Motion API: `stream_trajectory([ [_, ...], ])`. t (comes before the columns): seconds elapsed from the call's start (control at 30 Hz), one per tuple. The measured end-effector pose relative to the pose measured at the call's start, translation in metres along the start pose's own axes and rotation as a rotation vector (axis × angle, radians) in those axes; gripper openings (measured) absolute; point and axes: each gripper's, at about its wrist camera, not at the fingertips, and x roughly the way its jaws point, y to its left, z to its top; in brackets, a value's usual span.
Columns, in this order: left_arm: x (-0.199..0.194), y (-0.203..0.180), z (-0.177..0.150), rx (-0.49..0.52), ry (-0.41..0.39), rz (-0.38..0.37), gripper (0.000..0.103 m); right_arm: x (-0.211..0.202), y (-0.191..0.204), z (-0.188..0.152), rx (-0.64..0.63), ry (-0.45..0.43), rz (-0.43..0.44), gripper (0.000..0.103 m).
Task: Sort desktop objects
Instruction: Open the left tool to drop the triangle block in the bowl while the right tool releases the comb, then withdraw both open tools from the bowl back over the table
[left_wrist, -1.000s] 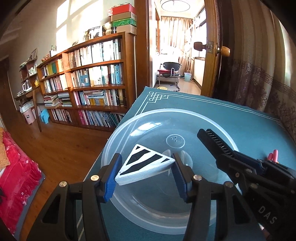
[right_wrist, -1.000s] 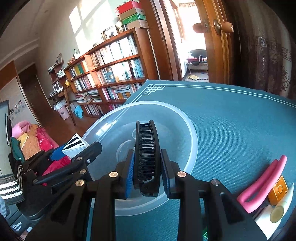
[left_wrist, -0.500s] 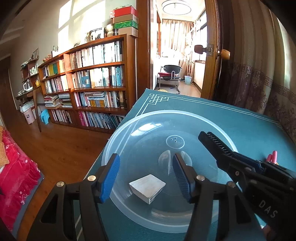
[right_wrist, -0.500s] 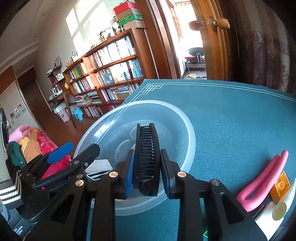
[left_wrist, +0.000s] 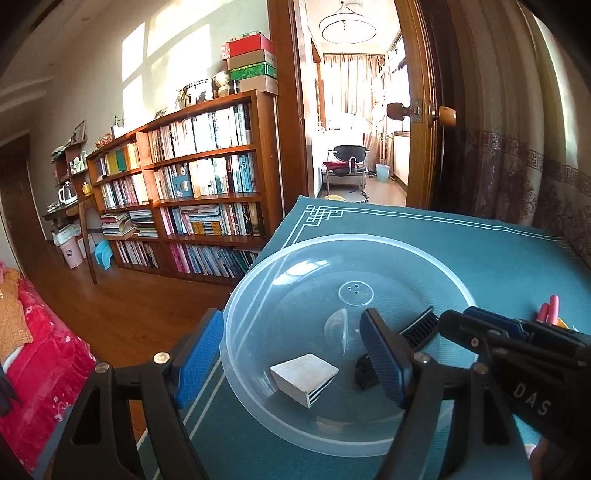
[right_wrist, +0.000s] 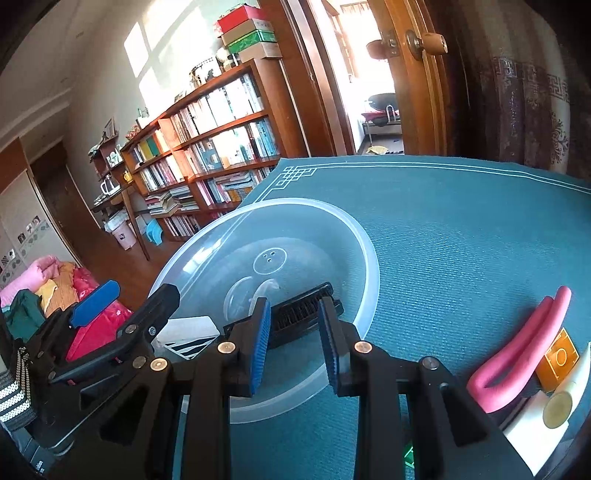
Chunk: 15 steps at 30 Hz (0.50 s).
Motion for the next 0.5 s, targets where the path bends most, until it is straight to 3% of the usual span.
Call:
stream_trajectory([
  [0.4,-0.004,-0.0058,-0.0034,0.012,-0.011,-0.005,0.08,-0.0059,0.0014,-0.0033,-0.026,-0.025,-0.023,0.03],
  [0.5,-0.0048,-0.0058,-0.0031,0.016,-0.018,-0.001,0.08,-0.0065,-0.0006,-0.0028,-0.015,-0.025,-0.027,0.034],
])
